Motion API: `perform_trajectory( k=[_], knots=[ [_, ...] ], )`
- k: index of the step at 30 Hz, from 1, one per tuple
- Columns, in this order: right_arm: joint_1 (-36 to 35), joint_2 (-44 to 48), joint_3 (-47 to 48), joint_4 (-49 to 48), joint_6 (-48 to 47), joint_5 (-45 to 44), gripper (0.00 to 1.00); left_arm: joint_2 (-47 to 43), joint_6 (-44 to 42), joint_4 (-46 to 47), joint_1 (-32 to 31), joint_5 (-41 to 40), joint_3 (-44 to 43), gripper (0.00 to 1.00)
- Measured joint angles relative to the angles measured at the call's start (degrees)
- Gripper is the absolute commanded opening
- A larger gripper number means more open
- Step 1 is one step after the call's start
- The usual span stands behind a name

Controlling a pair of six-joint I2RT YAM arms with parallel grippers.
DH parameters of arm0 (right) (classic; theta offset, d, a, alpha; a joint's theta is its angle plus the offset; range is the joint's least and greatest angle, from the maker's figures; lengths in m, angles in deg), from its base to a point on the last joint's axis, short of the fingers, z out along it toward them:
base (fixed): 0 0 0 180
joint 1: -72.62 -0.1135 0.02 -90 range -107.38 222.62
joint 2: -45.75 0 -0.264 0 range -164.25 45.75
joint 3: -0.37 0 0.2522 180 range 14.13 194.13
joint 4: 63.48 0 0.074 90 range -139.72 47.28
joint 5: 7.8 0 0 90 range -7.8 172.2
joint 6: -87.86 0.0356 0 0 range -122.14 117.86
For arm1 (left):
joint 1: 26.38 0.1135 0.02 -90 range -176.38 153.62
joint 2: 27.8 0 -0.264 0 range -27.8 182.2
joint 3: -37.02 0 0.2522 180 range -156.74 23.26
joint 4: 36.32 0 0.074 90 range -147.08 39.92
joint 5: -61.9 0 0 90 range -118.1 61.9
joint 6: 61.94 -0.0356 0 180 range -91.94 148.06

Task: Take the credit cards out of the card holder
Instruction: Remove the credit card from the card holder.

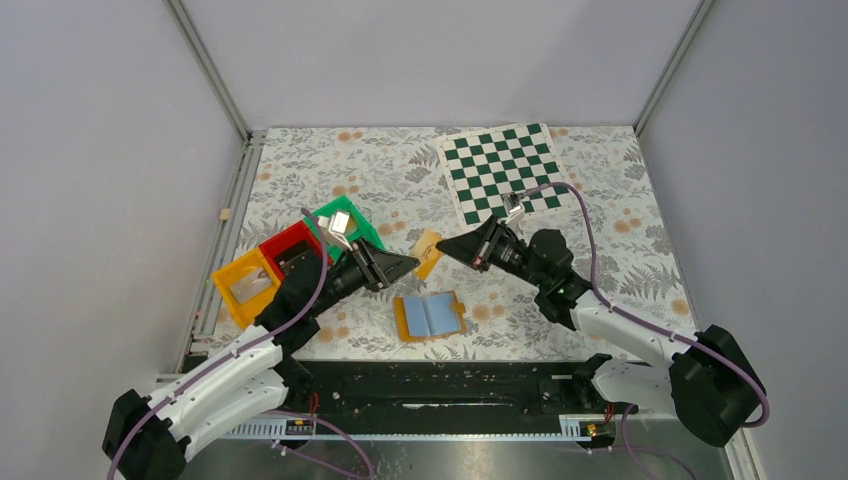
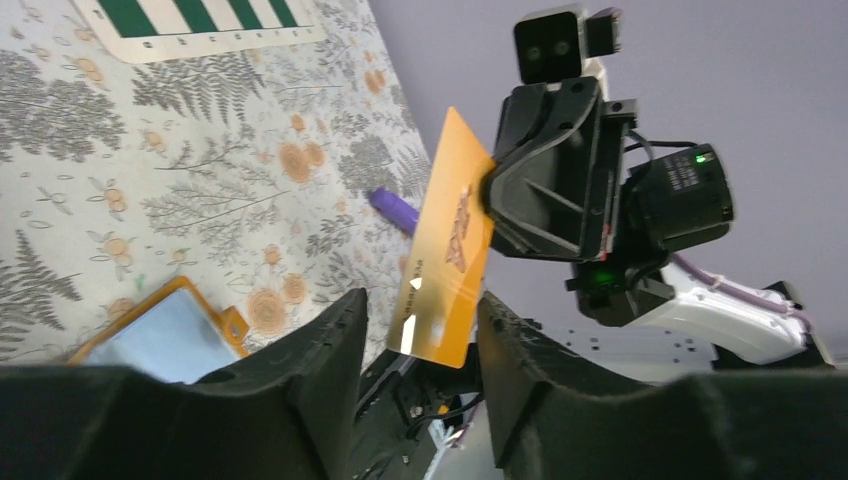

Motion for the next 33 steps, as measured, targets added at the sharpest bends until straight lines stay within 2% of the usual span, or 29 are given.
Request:
perform_trajectory(
  k=[4,8,10,14,19,24,28,33],
  knots=[
    [0.0,0.0,-0.85,-1.2,0.83,0.04,0.1,0.9,1.36,2.78,0.0,0.5,0.11,0.0],
    [0.2,0.0,-1.36,-0.87,-0.26,1.09,0.33,1.51,2.01,4.79,0.13,1.53,1.01,0.0],
    [0.94,0.02,-0.57,2.36,-3.8,4.28,0.42,1.46,1.55,4.9,0.15,2.62,1.01,0.0],
    [3.41,1.53,4.46,13.66,-13.16,12.13,0.53,0.68,-0.46,2.86,0.39,5.75,1.01,0.0],
    [4.81,5.73,13.73,29.59,-26.36,18.05,0.56,-1.44,-2.64,-0.33,0.5,9.75,1.01,0.0],
    [4.9,4.0,21.66,41.03,-35.91,24.61,0.55,-1.2,-3.98,-2.12,0.5,13.99,1.01,0.0],
    [4.98,1.4,23.43,49.55,-41.35,26.47,0.63,-1.01,-4.7,-3.56,0.5,15.93,1.01,0.0],
    [6.14,-0.42,23.5,55.93,-44.78,27.06,0.61,-1.03,-5.35,-4.33,0.5,16.87,0.98,0.0]
  ],
)
